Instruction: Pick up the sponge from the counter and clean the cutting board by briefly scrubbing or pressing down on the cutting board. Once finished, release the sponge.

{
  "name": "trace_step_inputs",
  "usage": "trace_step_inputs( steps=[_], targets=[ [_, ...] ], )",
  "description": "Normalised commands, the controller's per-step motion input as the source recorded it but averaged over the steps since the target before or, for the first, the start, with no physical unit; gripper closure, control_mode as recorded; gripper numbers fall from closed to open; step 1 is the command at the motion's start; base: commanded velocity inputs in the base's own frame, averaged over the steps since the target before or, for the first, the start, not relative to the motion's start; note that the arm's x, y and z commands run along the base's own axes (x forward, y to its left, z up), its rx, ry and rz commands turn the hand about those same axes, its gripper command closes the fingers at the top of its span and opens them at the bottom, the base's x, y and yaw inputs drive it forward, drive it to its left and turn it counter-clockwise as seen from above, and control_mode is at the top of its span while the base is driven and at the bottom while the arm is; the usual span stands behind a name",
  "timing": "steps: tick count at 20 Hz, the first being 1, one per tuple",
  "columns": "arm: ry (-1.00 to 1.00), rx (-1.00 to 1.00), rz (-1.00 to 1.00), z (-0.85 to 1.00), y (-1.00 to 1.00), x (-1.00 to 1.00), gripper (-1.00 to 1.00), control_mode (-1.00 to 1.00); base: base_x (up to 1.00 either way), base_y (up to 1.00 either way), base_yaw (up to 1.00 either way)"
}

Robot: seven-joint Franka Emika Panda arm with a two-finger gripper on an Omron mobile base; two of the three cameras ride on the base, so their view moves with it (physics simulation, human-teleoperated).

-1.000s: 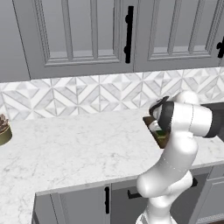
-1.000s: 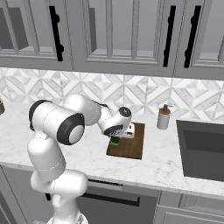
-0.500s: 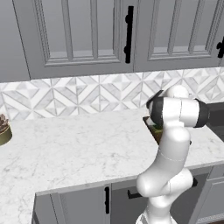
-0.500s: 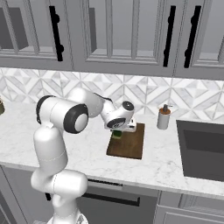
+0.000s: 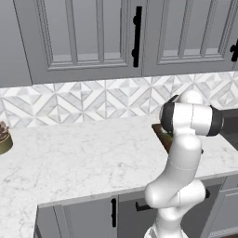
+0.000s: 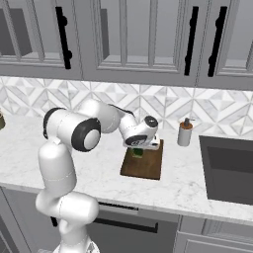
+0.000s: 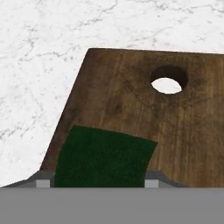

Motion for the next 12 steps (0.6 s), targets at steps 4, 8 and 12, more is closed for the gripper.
trace_step_inputs(
  steps=[4,8,12],
  targets=[
    [0.00,0.00,0.06,-0.09,-0.12,-0.05,1.00,-1.00,0.00,0.00,0.00],
    [0.01,0.00,0.11,-0.36,0.00,-0.37,1.00,-1.00,0.00,0.00,0.00],
    [0.00,0.00,0.12,-0.36,0.00,-0.80,1.00,-1.00,0.00,0.00,0.00]
  ],
)
